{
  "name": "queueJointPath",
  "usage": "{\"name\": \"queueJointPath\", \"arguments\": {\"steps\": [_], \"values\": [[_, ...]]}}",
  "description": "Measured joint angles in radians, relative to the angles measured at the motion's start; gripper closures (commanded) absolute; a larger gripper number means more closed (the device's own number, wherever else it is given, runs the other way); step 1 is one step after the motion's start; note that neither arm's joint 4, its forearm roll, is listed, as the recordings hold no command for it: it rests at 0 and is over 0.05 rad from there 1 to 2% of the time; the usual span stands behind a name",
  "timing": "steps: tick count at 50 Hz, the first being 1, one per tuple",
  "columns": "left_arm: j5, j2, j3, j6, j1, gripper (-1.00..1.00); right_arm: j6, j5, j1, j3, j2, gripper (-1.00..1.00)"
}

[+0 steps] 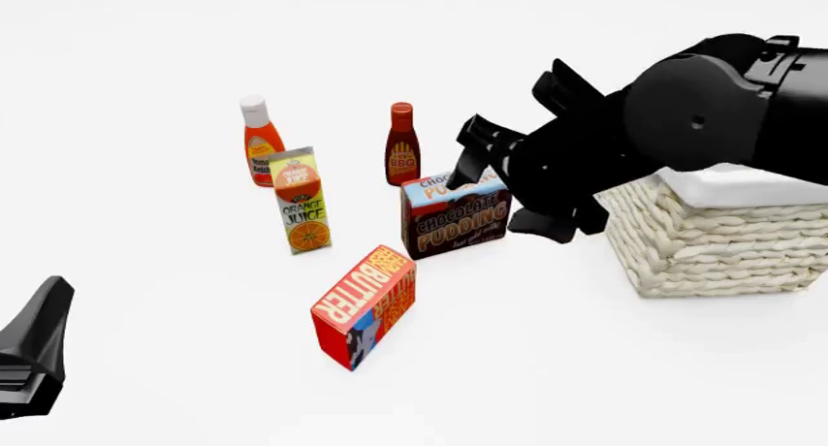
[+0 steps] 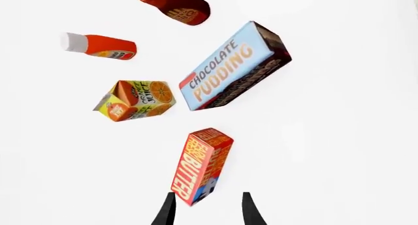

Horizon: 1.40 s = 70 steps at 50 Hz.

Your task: Pick the butter and place it in the basket.

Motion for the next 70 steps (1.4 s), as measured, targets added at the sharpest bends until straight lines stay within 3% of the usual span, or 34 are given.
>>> {"name": "queueJointPath", "arguments": {"steps": [41,70], "values": [[0.0,0.0,0.0,0.0,0.0,-1.0,0.068,-0.02,0.082,-0.099,0.173,-1.0],[0.0,0.0,0.0,0.0,0.0,-1.0,0.048,0.017,0.117,-0.194,0.263,-1.0]]}}
